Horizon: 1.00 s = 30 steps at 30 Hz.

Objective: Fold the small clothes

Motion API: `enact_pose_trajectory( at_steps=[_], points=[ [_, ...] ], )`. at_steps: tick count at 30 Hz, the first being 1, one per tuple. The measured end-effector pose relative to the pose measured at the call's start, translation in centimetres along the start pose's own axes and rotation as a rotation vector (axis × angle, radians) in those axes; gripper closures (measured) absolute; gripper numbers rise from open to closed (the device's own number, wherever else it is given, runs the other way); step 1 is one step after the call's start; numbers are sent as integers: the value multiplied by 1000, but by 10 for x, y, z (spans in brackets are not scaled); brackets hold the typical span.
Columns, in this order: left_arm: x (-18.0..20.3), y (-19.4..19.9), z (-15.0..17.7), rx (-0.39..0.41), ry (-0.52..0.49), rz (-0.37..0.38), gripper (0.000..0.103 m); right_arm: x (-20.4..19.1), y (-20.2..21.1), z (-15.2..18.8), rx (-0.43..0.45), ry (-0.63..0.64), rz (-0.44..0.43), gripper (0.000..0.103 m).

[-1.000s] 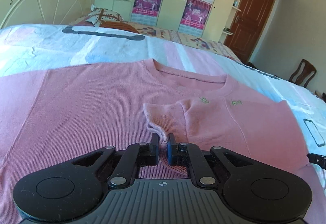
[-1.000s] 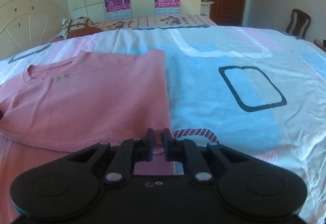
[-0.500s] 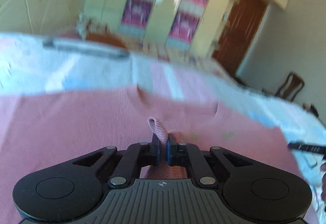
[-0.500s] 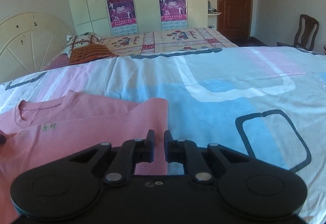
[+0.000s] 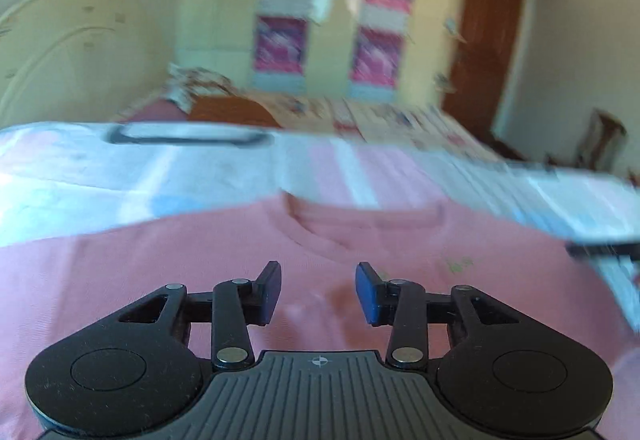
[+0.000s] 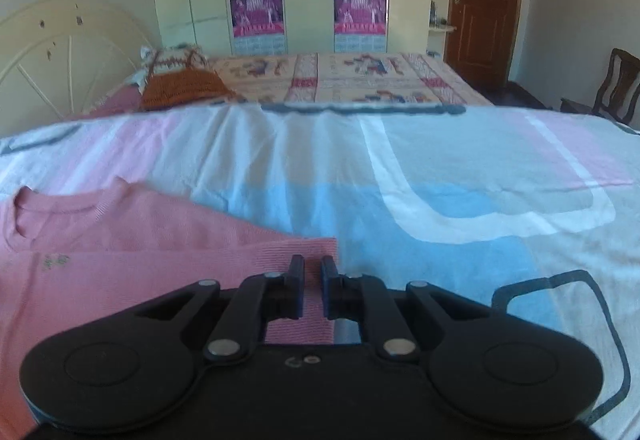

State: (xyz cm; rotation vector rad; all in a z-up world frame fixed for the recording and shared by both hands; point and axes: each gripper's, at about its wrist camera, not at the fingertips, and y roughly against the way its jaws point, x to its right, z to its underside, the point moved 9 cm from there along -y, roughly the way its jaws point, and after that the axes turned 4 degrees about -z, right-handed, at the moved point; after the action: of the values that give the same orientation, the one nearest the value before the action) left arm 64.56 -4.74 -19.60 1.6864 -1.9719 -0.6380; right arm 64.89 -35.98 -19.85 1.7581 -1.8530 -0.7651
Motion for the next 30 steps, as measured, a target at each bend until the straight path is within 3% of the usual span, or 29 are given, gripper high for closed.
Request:
enact_pose_trajectory(
  at_steps=[2,4,6,8,12,14,16,18,20,22,30],
  points=[
    [11,-24,15,-93,-35,1,59,2,-4,-2,8,-8,-1,98],
    [18,-20,12,-79,-57,-32,55,1,1,0,-13,-2,4,97],
    [32,5,6,-7,-21,16,55,-3,20,8,-11,12,-12,87],
    [56,27,11,31,-53,53,55,-11,47,26,-6,30,-50,86],
    [91,40,46,-17,-86,119,55,-35,95,68,0,49,-122,87],
    [91,32,62,-68,-96,93,55,-40,104,90,-25,81,-107,88],
    [89,40,58,-51,-88,80,55,-41,110,101,-28,113,-69,88],
    [84,48,52,-24,-73,69,55,-45,121,95,-6,119,-58,86],
    [78,42,58,-70,-76,46,55,-45,129,86,32,108,-50,84],
    [74,38,61,-76,-60,61,52,-40,112,94,-40,103,-23,84],
    [49,53,59,-75,-30,22,52,-55,125,83,-21,94,-7,84]
  ],
)
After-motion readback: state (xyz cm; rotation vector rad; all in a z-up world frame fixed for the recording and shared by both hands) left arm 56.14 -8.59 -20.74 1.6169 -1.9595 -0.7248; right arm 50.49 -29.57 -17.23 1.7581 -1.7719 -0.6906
